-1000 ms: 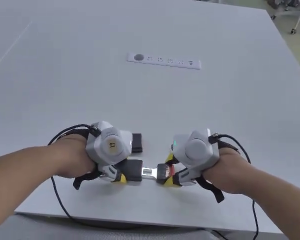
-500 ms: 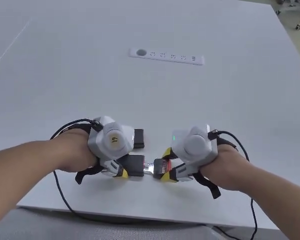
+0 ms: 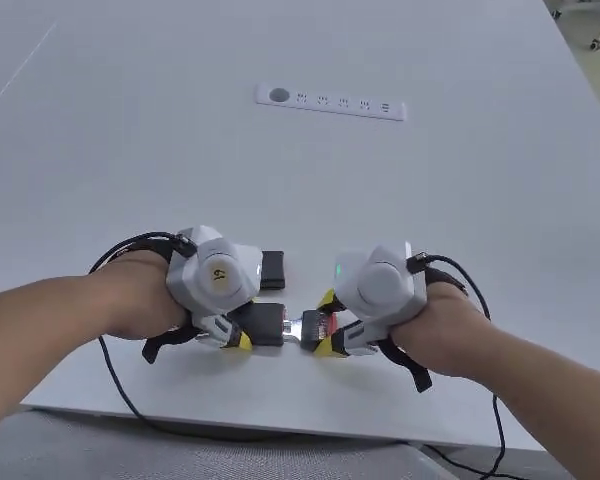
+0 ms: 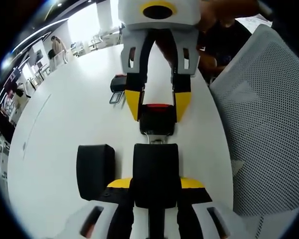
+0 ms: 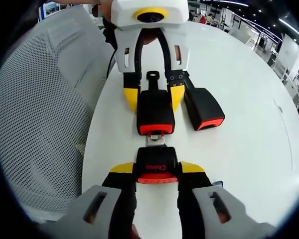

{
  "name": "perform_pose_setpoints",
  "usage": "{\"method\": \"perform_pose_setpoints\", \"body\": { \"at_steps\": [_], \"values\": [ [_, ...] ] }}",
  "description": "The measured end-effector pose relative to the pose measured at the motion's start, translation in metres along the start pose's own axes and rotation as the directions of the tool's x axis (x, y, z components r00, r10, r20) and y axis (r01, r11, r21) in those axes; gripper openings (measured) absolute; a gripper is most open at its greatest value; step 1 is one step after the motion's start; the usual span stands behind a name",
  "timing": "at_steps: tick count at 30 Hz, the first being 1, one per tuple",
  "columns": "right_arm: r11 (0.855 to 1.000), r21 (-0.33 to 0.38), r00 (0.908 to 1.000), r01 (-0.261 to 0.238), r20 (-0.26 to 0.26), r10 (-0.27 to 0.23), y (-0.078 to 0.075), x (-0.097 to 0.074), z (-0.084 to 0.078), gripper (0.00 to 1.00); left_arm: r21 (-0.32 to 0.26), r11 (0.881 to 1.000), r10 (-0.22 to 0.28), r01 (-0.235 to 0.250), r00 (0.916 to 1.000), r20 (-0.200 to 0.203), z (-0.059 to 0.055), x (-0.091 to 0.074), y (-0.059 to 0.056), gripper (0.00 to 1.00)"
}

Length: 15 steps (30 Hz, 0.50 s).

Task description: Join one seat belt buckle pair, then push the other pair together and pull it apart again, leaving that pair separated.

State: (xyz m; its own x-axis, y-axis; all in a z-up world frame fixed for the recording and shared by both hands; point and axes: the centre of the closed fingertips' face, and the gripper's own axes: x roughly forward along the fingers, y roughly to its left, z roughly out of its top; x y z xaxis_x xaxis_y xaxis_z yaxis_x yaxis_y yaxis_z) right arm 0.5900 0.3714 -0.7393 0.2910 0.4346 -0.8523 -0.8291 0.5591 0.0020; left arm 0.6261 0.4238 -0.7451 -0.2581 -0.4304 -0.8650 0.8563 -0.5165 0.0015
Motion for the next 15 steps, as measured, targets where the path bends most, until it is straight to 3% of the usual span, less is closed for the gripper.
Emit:
{"method": "perform_pose_setpoints", "body": {
  "at_steps": [15],
  "values": [
    [1.0,-0.003,0.9999,0.007,-0.015,-0.007,-0.0008,0.0033,0.0031,0.28,-0.004,1.0,-0.005,0.005,1.0,0.004,-0.0004,-0.0002,0.0002,0.33]
  ]
}}
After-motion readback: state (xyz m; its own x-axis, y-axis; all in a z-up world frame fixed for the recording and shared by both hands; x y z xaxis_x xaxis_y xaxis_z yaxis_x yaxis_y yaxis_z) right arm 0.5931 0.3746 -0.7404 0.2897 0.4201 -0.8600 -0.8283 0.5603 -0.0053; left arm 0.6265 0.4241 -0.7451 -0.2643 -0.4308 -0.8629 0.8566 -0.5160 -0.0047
